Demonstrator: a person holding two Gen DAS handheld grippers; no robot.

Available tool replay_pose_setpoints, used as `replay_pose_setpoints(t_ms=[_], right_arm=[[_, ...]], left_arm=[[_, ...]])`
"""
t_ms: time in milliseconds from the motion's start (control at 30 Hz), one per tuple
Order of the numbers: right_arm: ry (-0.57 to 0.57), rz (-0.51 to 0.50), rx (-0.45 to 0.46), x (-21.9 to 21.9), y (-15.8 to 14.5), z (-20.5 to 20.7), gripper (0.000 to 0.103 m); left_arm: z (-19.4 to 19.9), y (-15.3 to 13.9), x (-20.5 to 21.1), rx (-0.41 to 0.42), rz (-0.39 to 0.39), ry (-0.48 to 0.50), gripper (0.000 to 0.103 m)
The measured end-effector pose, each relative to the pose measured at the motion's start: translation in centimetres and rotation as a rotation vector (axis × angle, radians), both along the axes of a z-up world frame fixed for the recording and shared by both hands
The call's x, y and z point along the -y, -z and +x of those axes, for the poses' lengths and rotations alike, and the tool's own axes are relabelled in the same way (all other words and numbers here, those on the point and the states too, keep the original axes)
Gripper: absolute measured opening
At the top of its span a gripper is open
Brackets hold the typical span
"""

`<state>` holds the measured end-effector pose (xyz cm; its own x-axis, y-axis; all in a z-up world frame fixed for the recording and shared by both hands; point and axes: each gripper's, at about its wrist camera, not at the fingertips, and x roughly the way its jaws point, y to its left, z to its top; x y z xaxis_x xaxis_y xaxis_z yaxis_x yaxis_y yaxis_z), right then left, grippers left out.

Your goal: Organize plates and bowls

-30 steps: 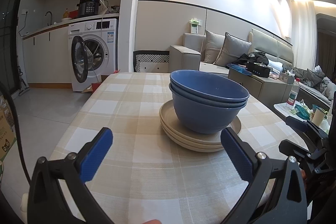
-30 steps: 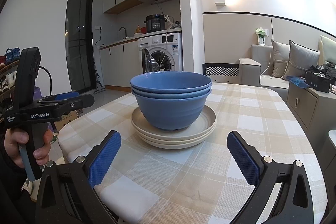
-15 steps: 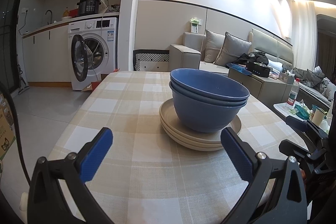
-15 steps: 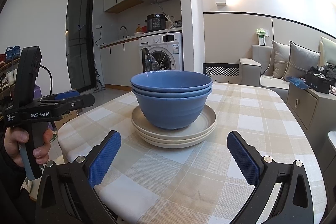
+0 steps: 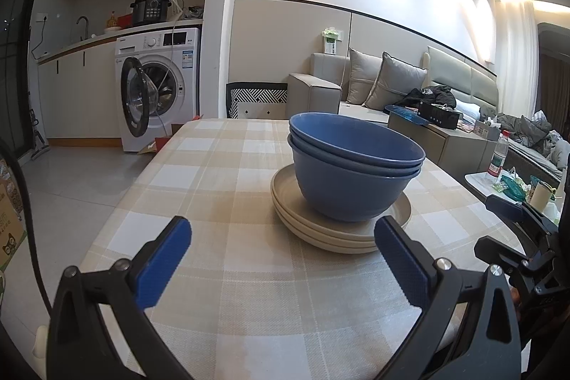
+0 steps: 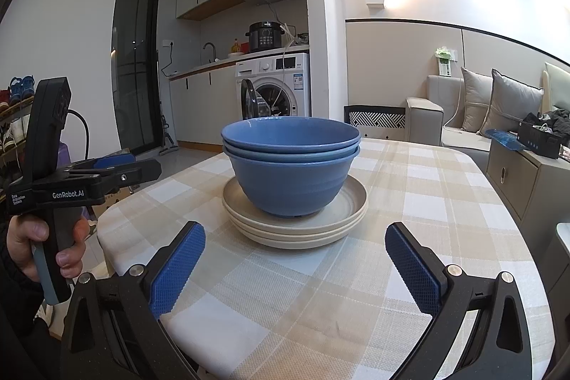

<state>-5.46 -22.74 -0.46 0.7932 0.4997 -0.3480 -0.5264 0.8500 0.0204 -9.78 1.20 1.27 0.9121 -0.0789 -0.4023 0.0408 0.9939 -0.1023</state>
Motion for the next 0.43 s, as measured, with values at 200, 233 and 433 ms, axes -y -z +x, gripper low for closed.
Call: replay_pose_setpoints(t_ms=[200, 233, 433], right_arm=[[0.001, 0.002, 0.002, 0.27, 0.14, 0.01, 0.103], [0.000, 0.001, 0.002, 0.28, 0.14, 0.02, 0.103], [0.002, 0.002, 0.002, 0.29, 0.13, 0.02, 0.103]], left_arm=[[0.07, 0.18, 0.04, -0.003, 0.003, 0.001, 0.103], [0.08, 0.18, 0.03, -0.003, 0.001, 0.003, 0.103], [0.10, 0.45, -0.01, -0.001, 0.008, -0.002, 0.103]])
